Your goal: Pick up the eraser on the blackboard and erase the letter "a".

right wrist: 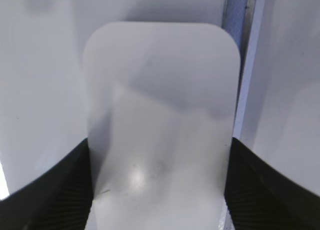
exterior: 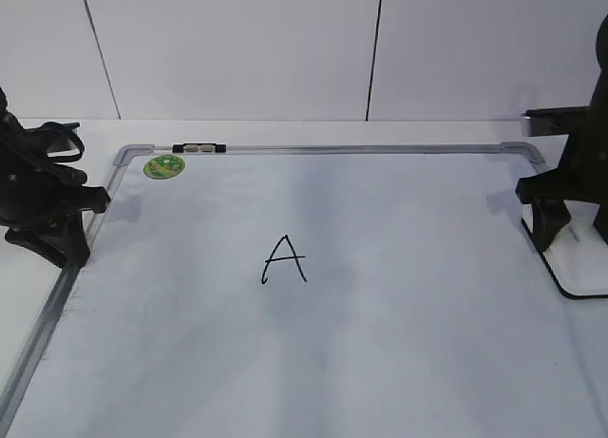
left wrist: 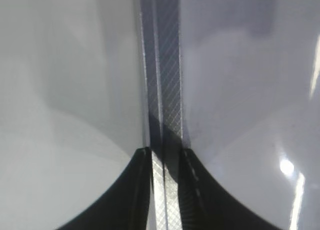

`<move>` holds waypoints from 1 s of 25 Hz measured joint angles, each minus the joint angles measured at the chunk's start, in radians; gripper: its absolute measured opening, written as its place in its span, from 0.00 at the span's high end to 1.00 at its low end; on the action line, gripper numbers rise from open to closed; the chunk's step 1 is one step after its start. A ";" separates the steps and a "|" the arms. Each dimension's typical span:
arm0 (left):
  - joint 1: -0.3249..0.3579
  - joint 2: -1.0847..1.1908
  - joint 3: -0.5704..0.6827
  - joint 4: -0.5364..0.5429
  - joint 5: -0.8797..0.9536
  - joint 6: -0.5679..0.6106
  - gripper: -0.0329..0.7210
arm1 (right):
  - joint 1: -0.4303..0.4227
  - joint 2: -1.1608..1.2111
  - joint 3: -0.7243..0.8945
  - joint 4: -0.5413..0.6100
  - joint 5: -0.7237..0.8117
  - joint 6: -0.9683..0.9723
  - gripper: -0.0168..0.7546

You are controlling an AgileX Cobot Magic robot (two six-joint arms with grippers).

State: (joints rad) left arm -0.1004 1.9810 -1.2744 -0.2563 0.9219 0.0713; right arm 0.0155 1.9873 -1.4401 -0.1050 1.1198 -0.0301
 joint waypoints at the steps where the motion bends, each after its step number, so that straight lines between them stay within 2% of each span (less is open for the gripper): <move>1: 0.000 0.000 0.000 0.002 0.000 0.000 0.80 | 0.000 0.000 0.000 0.000 0.000 0.000 0.27; 5: 0.000 0.000 0.000 0.005 0.000 0.000 0.81 | 0.000 0.007 0.000 -0.007 0.006 0.000 0.14; 6: 0.000 0.000 0.000 0.005 0.000 0.000 0.82 | 0.000 0.008 0.000 -0.009 0.006 0.000 0.13; 13: 0.000 0.000 0.000 0.006 0.000 0.002 0.82 | 0.000 0.012 -0.022 -0.007 0.021 0.000 0.14; 17: 0.000 0.000 0.000 0.008 0.000 0.004 0.81 | 0.000 0.012 -0.106 0.029 0.069 -0.007 0.16; 19: 0.000 0.000 0.000 0.008 0.000 0.005 0.77 | 0.000 0.012 -0.158 0.051 0.083 -0.021 0.17; 21: 0.000 0.000 0.000 0.018 0.000 0.017 0.66 | 0.000 0.012 -0.200 0.073 0.089 -0.030 0.18; 25: 0.000 0.002 0.004 0.012 0.008 0.027 0.28 | 0.000 0.012 -0.254 0.090 0.094 -0.034 0.20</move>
State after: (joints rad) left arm -0.1004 1.9827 -1.2705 -0.2444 0.9296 0.0984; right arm 0.0155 1.9991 -1.6946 -0.0153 1.2137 -0.0638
